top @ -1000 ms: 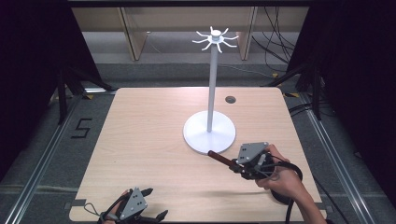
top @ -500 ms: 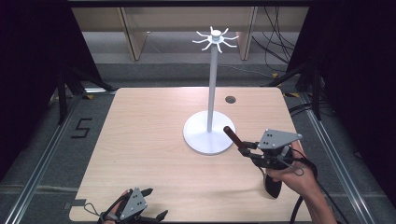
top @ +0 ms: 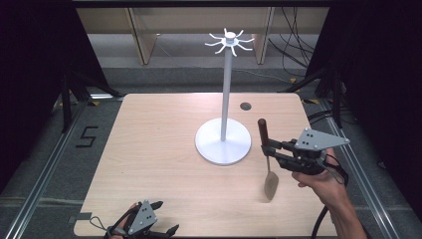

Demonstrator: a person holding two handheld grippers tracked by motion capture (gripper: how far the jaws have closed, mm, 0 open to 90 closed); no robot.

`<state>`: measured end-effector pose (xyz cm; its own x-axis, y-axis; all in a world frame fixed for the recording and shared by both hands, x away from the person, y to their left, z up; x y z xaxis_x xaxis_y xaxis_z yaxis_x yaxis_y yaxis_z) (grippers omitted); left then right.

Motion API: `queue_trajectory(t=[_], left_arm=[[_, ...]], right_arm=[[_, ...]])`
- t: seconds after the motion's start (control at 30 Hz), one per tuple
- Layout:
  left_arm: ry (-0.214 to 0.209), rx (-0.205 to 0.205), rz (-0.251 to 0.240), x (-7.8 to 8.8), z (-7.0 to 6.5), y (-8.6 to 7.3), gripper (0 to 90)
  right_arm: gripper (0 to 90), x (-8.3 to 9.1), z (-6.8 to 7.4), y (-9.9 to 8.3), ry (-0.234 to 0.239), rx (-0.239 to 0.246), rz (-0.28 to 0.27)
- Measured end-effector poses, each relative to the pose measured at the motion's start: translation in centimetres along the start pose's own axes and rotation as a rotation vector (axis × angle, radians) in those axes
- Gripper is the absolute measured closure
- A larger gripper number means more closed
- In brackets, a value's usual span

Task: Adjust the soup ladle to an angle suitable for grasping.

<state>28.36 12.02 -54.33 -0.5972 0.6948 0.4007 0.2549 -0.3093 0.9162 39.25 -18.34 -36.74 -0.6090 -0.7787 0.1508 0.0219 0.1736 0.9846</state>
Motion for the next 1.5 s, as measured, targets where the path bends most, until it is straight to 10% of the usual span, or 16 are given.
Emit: queue_trajectory(t=[0.47,1.5], left_arm=[[-0.001,0.002,-0.009,0.0,-0.2,0.0,15.1],[0.01,0.003,-0.005,0.0,0.1,0.0,15.1]], right_arm=[[74.3,-1.5,0.5,2.3,0.031,-0.028,-0.105],[74.2,-4.7,-4.5,7.7,-0.134,-0.072,-0.159]])
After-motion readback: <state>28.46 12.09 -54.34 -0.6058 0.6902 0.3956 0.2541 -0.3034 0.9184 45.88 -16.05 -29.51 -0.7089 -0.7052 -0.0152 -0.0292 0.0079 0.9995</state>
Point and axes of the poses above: each handheld gripper's, and its own axes: x roughly backward along the jaws, y roughly out of its top, z roughly to its left, the point moved 9 cm from there along -x, roughly forward along the jaws, and after that the axes turned 12 degrees about -z, right-handed, at the moved point
